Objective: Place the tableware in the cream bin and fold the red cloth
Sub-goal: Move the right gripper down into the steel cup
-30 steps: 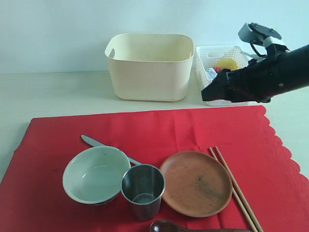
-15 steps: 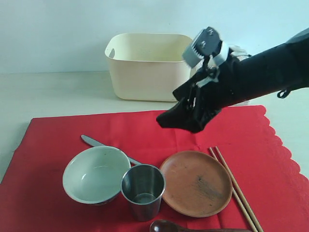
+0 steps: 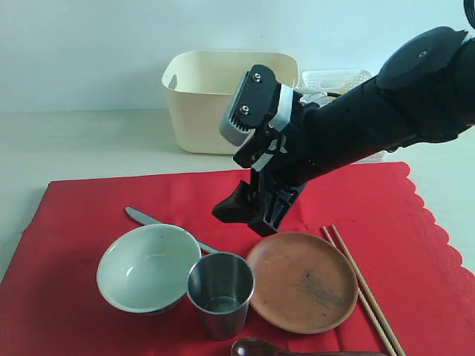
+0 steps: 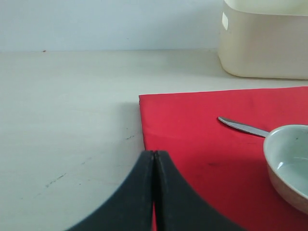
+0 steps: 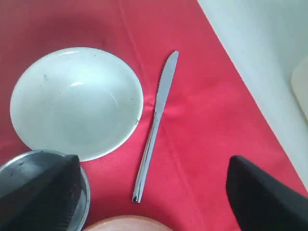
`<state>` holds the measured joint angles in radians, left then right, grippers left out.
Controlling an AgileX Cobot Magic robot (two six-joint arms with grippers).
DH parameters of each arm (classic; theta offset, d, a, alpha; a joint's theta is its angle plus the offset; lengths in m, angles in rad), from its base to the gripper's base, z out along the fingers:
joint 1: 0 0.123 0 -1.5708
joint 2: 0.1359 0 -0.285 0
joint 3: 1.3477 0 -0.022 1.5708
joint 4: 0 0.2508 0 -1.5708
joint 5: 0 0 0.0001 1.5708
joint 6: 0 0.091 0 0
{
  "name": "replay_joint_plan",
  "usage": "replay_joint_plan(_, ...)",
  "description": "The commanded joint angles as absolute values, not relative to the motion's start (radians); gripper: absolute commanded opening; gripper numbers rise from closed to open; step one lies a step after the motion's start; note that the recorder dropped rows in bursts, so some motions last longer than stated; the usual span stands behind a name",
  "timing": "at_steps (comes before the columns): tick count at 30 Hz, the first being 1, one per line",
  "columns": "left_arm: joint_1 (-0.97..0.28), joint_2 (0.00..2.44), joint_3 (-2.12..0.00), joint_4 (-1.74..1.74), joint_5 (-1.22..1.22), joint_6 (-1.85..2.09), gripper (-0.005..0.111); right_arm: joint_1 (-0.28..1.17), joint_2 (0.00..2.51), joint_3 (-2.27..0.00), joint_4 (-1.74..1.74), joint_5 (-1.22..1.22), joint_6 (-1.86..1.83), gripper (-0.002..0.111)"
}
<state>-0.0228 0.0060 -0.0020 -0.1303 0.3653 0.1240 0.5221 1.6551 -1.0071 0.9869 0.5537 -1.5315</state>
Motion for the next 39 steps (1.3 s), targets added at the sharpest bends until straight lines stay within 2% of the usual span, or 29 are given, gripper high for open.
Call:
replay_joint_plan(1,-0.03,0.0,0.0,-0.134,0.356,0.122,0.0,0.523,1.656,-1.019,0.901,0.549,-1.399,0.078)
replay_joint_plan(6,-0.03,0.0,0.0,-0.134,0.356,0.122,0.0,0.523,1.688,-1.059,0.683,0.588,-1.114,0.078)
replay_joint_plan(11,-0.03,0.0,0.0,-0.134,0.356,0.122,0.0,0.523,1.728,-1.087,0.671,0.712,-1.112,0.071)
replay_joint_plan(16,-0.03,0.0,0.0,-0.134,0.356,0.122,0.0,0.529,1.728,-1.087,0.668,0.709,-1.112,0.071)
replay_joint_plan(23,-0.03,0.0,0.0,-0.134,0.356,0.122,0.0,0.629,1.753,-1.087,0.591,0.655,-1.104,0.071)
replay_joint_plan(34,-0.03,0.0,0.0,-0.134,0.356,0.122,0.0,0.633,1.855,-1.116,0.513,0.639,-1.022,0.071)
replay_joint_plan(39,-0.03,0.0,0.0,-0.134,0.356,0.122,0.0,0.633,1.865,-1.116,0.513,0.641,-1.022,0.062)
